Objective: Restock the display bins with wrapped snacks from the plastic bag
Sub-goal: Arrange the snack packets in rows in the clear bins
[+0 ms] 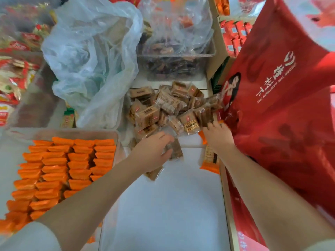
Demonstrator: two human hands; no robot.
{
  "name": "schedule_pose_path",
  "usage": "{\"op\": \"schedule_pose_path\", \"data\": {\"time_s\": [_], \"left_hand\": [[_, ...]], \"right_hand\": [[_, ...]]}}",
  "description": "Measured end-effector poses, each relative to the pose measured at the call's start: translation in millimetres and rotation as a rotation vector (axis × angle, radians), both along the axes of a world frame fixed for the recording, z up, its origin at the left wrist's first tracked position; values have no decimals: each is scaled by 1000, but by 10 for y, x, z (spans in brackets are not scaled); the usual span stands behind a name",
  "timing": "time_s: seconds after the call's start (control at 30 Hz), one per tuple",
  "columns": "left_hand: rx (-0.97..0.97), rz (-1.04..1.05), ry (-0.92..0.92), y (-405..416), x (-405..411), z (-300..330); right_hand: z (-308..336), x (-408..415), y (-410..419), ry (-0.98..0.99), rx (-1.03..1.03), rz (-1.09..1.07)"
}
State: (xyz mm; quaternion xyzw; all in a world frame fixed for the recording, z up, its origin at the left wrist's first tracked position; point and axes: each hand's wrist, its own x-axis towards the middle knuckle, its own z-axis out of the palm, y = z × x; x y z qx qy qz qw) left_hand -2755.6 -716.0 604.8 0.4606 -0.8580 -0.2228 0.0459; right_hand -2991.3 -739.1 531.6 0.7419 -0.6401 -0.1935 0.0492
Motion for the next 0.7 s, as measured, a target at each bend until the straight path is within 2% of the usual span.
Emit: {"op": "schedule_pose_path", "data": {"time_s": [0.17,0.23,0.3,0.37,0.47,0.53,0.63,0.7], "left_hand": [[55,-4,0,-12,99,-26],[77,25,24,-8,140,-62],[86,53,74,-1,141,-91],[97,77,153,13,98,-102],[201,91,309,73,-20,-66],[253,91,414,135,-80,-9],[250,134,500,226,-46,24],[242,183,494,303,62,34]], "right_hand": [[73,34,-55,67,-94,-30],[78,52,-46,-11,6,-66],[229,81,8,-151,67,-206],[471,140,140,-426,41,-384],[820,406,466,-1241,15,-634],[965,613,649,-1590,128,-628],[942,781,804,-1844,339,-672],[834,791,777,-1790,308,-826]]}}
